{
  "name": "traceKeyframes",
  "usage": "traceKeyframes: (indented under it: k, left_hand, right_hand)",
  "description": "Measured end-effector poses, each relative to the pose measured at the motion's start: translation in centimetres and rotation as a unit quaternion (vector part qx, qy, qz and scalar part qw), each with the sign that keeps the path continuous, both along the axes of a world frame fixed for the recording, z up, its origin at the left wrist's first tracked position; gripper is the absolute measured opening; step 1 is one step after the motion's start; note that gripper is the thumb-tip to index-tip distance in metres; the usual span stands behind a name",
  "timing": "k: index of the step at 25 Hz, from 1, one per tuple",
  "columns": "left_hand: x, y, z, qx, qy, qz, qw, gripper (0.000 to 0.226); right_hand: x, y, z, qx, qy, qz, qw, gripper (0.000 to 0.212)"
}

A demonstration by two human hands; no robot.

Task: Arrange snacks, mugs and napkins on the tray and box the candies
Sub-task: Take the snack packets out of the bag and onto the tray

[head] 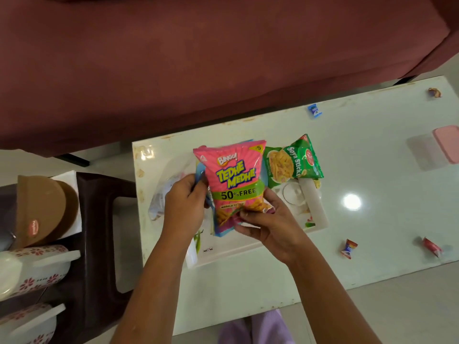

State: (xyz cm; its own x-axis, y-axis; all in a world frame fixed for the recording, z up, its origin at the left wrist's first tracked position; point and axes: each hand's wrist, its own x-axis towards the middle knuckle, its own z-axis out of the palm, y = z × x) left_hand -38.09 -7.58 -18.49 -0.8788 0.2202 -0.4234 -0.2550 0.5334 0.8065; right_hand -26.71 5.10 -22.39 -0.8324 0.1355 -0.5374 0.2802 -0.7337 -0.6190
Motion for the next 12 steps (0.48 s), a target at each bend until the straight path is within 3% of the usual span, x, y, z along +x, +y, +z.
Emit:
traceKeyframes:
  k: [3, 6, 9, 12]
  left_hand:
    - [0.6, -0.3, 0.1, -0.006, 0.002, -0.003, 1.000, 0.031]
    - [0.8, -0.6, 0.2, -0.026, 0.025, -0.017, 0.999, 0.031]
    - [0.9, -0.5, 0.2, -0.045, 0.059, -0.037, 0.997, 0.026]
    - [0.7, -0.4, 0.2, -0.057, 0.082, -0.024, 0.995, 0.029]
  right_hand:
    - [-0.3, 0.7, 1.2, 0.039, 0.007, 0.101, 0.994, 0.043]
    - [-1.4, 1.6, 2.6, 0.157, -0.007, 0.146, 0.977, 0.050]
    - [-2.1, 1.6, 2.9, 0.214, 0.002, 0.116, 0.970, 0.055]
    - [-1.0, 2.0, 2.4, 0.208, 0.030, 0.020, 0.978, 0.038]
